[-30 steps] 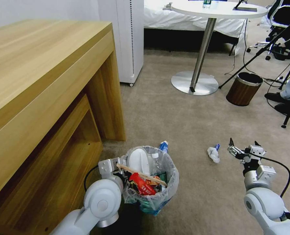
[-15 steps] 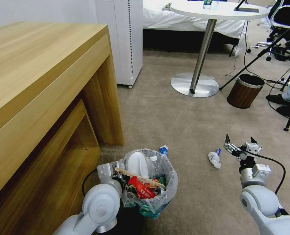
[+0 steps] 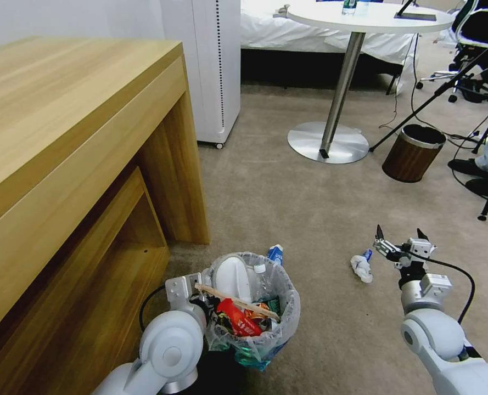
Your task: Pick up the trash bin and place the garbage on the floor into it.
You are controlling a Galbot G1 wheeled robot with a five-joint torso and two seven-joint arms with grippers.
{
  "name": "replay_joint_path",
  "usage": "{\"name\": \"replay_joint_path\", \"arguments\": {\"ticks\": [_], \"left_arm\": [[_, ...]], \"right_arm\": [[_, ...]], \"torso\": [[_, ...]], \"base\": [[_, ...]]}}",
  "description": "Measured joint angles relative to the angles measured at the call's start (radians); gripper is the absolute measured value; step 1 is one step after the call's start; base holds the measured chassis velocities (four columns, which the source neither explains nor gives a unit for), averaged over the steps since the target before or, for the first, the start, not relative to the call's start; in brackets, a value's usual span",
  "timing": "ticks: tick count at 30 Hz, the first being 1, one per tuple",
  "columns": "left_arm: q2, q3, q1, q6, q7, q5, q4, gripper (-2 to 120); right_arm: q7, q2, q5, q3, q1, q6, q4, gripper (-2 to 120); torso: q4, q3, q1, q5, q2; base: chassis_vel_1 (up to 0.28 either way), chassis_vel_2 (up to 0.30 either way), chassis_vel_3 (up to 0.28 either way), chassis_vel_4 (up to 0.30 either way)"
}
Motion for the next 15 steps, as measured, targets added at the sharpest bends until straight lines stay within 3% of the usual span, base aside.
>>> {"name": "replay_joint_path", "arguments": {"ticks": [15], "left_arm": [[-0.016,-0.022,0.071,0.023,0.023,0.060,-0.008,0]], "right_arm": [[0.000,-0.011,0.003,-0.037,0.039,0.008,-0.023,100]], "torso": [[0.0002,0.000,0.000,-0.0001,0.000]], "base": [[0.000,0.000,0.000,0.000]]}}
